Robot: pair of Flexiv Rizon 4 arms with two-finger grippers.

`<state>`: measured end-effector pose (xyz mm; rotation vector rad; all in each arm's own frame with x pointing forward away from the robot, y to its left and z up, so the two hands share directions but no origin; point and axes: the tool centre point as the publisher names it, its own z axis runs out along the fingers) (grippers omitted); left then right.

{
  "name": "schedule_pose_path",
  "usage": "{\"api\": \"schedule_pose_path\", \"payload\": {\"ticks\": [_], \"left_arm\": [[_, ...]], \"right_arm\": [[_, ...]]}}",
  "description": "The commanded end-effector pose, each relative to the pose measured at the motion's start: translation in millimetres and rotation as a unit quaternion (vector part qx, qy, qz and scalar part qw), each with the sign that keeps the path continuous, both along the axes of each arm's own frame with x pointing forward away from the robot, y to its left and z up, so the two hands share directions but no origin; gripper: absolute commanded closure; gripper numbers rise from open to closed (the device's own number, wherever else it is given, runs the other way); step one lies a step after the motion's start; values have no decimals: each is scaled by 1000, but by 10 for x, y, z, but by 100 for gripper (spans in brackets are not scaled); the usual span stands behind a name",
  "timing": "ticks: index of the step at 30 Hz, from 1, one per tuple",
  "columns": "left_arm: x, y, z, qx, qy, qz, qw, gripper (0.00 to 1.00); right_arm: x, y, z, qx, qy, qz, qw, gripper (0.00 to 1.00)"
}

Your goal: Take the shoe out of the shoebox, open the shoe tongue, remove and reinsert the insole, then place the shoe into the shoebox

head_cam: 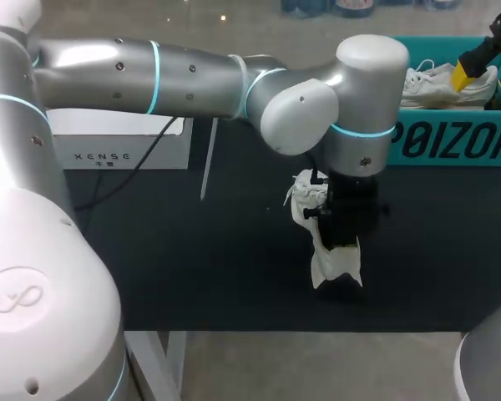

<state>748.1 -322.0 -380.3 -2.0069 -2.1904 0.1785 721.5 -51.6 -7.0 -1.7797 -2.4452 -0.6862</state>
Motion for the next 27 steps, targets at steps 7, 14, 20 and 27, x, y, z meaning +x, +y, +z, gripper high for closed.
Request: {"api": "schedule_pose_path", "payload": {"ticks": [7, 14, 20, 27], "left_arm": [[-73, -142, -292, 8, -4, -16, 1000, 100], [-88, -75, -175, 16, -21, -13, 1000, 100], [-35, 45, 91, 24, -54, -5, 998, 100], [27, 114, 299, 39, -81, -5, 996, 100]], "right_arm": [[23, 5, 7, -1, 3, 0, 1000, 0], [23, 5, 7, -1, 3, 0, 1000, 0], [23, 5, 7, -1, 3, 0, 1000, 0], [23, 5, 7, -1, 3, 0, 1000, 0]]}}
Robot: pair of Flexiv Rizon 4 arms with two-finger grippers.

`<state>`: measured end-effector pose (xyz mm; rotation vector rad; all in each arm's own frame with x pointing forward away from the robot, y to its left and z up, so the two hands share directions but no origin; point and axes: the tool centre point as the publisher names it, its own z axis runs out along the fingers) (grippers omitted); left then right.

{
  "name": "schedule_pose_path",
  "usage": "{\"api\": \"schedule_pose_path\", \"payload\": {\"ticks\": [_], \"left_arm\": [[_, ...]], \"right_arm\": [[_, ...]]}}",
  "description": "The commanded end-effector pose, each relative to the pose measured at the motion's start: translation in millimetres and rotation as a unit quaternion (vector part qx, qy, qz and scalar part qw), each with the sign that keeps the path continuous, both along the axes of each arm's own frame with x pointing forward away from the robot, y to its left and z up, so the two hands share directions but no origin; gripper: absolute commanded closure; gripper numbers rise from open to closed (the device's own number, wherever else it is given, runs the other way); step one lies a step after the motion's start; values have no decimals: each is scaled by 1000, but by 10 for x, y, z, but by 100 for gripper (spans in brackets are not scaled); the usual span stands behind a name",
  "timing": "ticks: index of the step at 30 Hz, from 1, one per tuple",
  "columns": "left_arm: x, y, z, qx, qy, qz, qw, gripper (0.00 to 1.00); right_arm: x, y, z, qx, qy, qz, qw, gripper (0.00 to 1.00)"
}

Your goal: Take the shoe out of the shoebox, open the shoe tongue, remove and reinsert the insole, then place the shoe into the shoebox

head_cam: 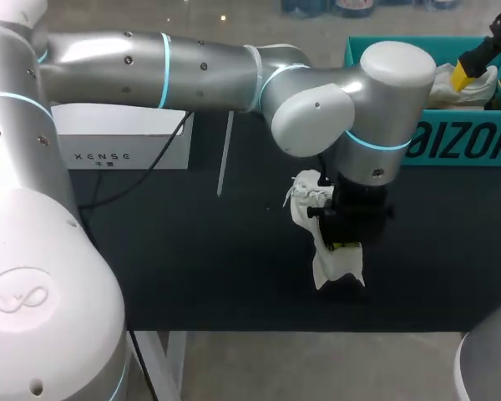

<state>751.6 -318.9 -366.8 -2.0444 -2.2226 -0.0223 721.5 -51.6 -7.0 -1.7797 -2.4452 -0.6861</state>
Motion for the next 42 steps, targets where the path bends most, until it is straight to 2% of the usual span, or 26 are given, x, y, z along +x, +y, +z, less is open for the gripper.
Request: {"api": "schedule_pose_path", "payload": {"ticks": [1, 11, 17, 25, 26, 28, 29, 30, 31, 42], "left_arm": [[8, 100, 176, 8, -24, 1, 1000, 100], [340, 159, 147, 20, -64, 13, 998, 100], [452, 146, 125, 20, -82, 23, 996, 100], [557, 48, -57, 28, -86, 37, 995, 100], [560, 41, -72, 27, -83, 39, 995, 91], [556, 37, -82, 25, -80, 40, 996, 58], [548, 38, -86, 23, -79, 44, 996, 25], [537, 44, -87, 21, -78, 46, 996, 3], [524, 54, -86, 20, -77, 47, 996, 0], [349, 152, -103, 17, -62, 53, 997, 0]], "right_arm": [[23, 5, 7, -1, 3, 0, 1000, 0], [23, 5, 7, -1, 3, 0, 1000, 0], [23, 5, 7, -1, 3, 0, 1000, 0], [23, 5, 7, -1, 3, 0, 1000, 0], [23, 5, 7, -1, 3, 0, 1000, 0], [23, 5, 7, -1, 3, 0, 1000, 0], [23, 5, 7, -1, 3, 0, 1000, 0], [23, 5, 7, -1, 3, 0, 1000, 0], [23, 5, 7, -1, 3, 0, 1000, 0], [23, 5, 7, -1, 3, 0, 1000, 0]]}}
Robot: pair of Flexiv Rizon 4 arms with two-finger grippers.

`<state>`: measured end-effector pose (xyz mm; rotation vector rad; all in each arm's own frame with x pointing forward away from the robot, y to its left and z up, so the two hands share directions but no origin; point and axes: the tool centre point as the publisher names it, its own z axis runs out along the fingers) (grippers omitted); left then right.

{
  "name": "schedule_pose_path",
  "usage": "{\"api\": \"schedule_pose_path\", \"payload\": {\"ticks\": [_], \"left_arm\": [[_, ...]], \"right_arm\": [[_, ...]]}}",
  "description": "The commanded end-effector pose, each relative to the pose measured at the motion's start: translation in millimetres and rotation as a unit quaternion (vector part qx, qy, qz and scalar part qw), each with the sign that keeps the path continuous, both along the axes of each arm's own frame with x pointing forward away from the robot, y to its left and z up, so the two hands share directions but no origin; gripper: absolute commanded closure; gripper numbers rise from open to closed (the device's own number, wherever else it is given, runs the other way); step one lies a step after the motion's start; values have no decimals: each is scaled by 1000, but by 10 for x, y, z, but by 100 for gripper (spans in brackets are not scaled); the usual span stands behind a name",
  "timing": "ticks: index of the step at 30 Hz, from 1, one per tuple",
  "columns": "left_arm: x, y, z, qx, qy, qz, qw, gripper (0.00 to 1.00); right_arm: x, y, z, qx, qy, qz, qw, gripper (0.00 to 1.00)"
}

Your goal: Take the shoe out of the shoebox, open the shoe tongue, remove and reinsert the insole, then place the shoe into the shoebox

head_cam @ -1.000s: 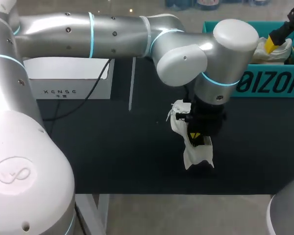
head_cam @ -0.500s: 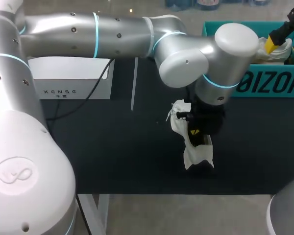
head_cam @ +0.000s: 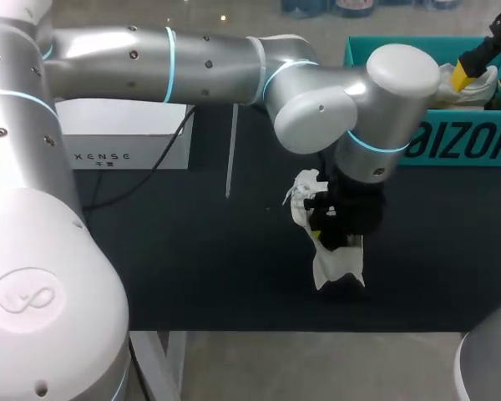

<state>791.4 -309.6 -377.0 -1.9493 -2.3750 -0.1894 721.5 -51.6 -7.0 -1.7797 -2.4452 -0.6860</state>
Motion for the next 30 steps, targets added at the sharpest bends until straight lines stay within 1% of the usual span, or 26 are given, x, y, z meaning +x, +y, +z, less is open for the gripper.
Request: {"api": "schedule_pose_path", "payload": {"ticks": [1, 6, 13, 23, 27, 30], "left_arm": [[-58, 62, 1, -5, 0, 0, 1000, 0], [-79, 81, 115, -8, -7, 3, 1000, 0], [-54, 156, 417, -9, -37, 12, 999, 0], [51, 317, 893, -2, -84, 24, 996, 0], [105, 375, 1009, 0, -94, 28, 995, 0], [170, 414, 1048, -2, -98, 33, 995, 0]], "right_arm": [[23, 5, 7, -1, 3, 0, 1000, 0], [23, 5, 7, -1, 3, 0, 1000, 0], [23, 5, 7, -1, 3, 0, 1000, 0], [23, 5, 7, -1, 3, 0, 1000, 0], [23, 5, 7, -1, 3, 0, 1000, 0], [23, 5, 7, -1, 3, 0, 1000, 0]]}}
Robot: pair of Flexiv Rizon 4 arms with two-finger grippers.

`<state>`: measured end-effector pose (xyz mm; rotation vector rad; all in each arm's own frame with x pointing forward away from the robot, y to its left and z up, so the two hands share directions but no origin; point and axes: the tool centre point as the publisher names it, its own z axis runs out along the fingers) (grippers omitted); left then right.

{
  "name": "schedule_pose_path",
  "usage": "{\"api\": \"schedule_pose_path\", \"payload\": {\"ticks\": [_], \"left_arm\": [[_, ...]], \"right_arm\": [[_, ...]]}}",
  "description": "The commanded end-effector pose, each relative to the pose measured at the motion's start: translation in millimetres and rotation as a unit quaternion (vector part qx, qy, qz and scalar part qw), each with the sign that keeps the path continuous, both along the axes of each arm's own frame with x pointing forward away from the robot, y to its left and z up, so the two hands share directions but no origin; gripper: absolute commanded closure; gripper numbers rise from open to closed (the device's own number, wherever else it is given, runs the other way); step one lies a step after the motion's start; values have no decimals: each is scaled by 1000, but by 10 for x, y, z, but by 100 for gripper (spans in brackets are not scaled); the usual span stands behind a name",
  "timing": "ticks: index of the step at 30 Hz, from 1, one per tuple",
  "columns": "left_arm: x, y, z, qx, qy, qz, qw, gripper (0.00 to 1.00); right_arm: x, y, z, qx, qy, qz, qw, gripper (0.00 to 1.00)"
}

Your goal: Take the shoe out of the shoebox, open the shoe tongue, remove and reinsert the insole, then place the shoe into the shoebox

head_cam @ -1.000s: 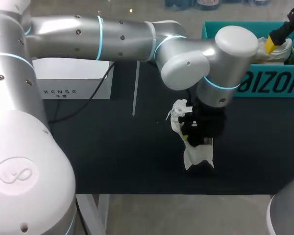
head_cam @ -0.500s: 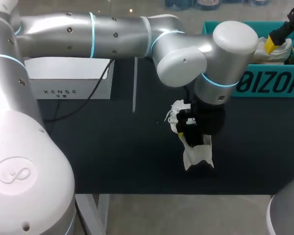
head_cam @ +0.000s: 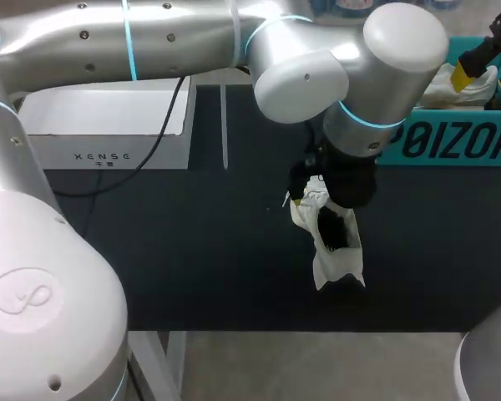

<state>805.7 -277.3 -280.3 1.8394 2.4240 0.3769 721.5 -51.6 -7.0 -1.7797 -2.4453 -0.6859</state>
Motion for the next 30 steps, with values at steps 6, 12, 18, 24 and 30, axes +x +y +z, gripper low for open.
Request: {"api": "schedule_pose_path", "payload": {"ticks": [6, 12, 18, 24, 30], "left_arm": [[209, 98, 36, -25, 0, 4, 1000, 66], [359, 6, -91, -37, 9, -6, 999, 100], [372, -101, -172, -44, 15, -12, 999, 100], [157, -182, -286, -43, 30, -19, 998, 100], [-71, -142, -376, -55, 47, 1, 997, 100]], "right_arm": [[23, 4, 7, -1, 3, 0, 1000, 0], [23, 4, 7, -1, 3, 0, 1000, 0], [23, 4, 7, -1, 3, 0, 1000, 0], [23, 4, 7, -1, 3, 0, 1000, 0], [23, 4, 7, -1, 3, 0, 1000, 0]]}}
